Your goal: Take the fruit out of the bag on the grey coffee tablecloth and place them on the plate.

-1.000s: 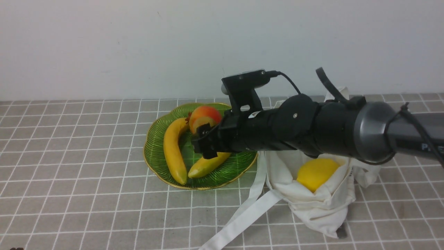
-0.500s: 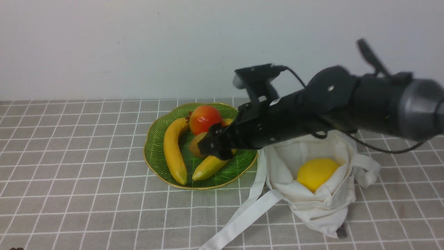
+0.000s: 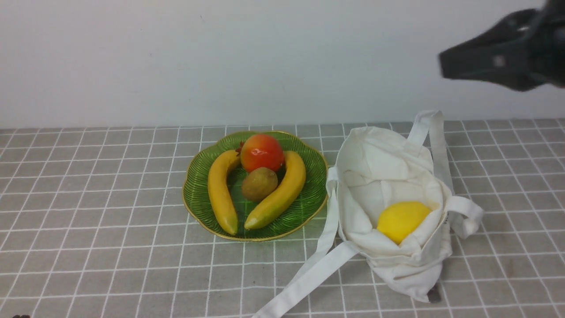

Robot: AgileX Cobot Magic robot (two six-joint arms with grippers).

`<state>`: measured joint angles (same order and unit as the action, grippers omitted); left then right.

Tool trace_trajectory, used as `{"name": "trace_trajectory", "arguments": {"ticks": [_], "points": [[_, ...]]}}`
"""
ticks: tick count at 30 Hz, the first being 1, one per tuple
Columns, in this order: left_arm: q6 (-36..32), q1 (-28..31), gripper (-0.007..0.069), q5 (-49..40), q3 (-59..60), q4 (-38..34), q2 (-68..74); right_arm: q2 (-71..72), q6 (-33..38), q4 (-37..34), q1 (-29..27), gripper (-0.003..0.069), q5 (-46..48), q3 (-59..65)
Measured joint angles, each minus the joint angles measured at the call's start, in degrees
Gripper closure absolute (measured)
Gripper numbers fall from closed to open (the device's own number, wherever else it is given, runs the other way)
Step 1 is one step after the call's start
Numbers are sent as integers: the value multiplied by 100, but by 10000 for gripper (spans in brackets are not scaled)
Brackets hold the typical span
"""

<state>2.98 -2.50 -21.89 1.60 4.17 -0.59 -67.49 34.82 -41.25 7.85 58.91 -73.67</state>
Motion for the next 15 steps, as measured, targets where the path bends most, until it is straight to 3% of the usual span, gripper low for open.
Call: {"name": "trace_trajectory", "arguments": {"ticks": [5,9,15], "points": [[0,0,631,0,0,0,0,1547,-265,645,-255,671,422,634],[0,0,631,0,0,0,0,2638,-265,958,-269,671,119,1443],[0,0,631,0,0,0,0,4233,-211,1031,-275,673,-1941,3356]]}}
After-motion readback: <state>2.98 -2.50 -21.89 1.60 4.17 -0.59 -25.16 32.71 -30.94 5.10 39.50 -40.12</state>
